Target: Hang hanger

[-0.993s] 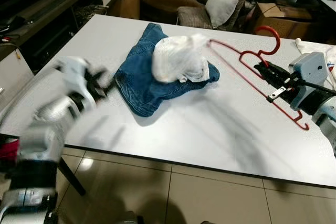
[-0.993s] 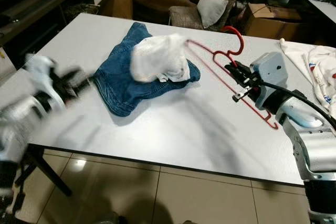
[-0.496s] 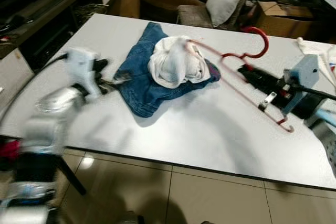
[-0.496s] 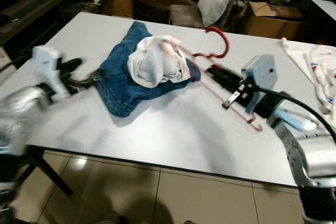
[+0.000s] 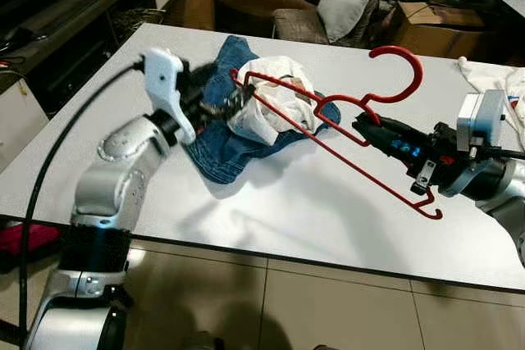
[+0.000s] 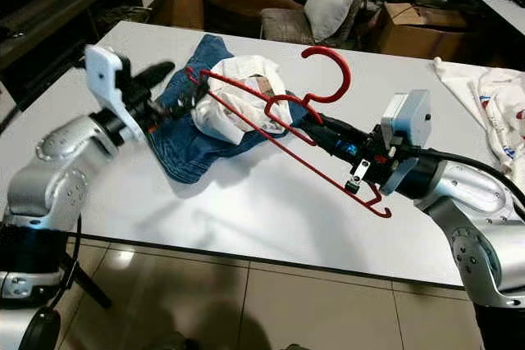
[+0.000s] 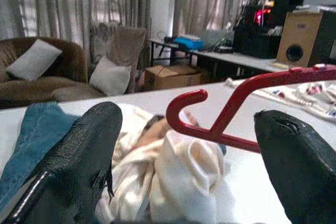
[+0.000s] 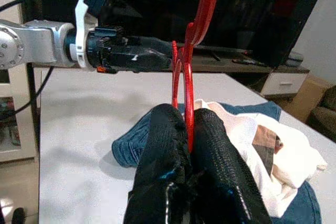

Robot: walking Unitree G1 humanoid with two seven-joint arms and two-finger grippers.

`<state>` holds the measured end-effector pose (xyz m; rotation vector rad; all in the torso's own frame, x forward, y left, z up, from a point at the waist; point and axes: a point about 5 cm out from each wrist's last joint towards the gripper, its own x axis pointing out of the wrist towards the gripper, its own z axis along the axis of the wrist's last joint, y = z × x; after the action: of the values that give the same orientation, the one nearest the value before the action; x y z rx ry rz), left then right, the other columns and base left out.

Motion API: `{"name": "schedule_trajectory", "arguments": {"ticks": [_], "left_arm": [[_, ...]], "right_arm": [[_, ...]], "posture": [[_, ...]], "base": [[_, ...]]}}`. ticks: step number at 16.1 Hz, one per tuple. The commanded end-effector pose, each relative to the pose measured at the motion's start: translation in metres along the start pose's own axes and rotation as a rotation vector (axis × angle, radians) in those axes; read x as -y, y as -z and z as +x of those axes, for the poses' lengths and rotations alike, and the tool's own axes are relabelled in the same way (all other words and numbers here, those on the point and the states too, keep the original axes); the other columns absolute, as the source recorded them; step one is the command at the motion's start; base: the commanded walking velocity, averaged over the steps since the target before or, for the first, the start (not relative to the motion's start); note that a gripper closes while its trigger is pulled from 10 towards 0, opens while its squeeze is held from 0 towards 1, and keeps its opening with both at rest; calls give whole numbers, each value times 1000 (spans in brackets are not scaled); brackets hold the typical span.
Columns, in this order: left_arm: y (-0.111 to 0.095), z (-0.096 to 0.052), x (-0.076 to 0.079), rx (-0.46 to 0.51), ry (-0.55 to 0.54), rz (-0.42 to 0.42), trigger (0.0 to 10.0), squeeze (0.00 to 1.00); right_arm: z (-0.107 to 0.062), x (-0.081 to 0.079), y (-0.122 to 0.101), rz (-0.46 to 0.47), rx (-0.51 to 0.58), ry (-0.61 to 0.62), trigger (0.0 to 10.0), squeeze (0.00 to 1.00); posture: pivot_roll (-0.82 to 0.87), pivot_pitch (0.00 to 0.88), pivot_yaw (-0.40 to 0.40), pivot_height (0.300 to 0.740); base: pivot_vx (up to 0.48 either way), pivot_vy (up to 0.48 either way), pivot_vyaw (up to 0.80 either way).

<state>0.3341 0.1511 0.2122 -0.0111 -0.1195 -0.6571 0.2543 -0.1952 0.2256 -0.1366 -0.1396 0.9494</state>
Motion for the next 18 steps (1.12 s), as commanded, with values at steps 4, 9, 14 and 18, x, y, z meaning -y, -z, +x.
{"name": "schedule_trajectory", "arguments": {"ticks": [4, 9, 14, 18], "left_arm": [[-13, -27, -18, 19, -69, -4, 10000, 0], [-35, -66, -51, 83, -297, -13, 10000, 0], [-10, -84, -1, -36, -334, 54, 10000, 0], [23, -88, 32, -134, -352, 83, 10000, 0]], "right_arm": [[-3, 21, -1, -32, -52, 250, 10000, 0], [3, 9, -4, 84, 72, 388, 10000, 0], [16, -13, 9, 179, 84, 619, 10000, 0], [26, -39, 33, 290, 4, 727, 10000, 0]], "posture": [[-52, 0, -22, 740], [-40, 21, -52, 740], [-41, 72, -61, 740], [-62, 73, -52, 740]], "base": [[0, 0, 0], [0, 0, 0], [0, 0, 0], [0, 0, 0]]}}
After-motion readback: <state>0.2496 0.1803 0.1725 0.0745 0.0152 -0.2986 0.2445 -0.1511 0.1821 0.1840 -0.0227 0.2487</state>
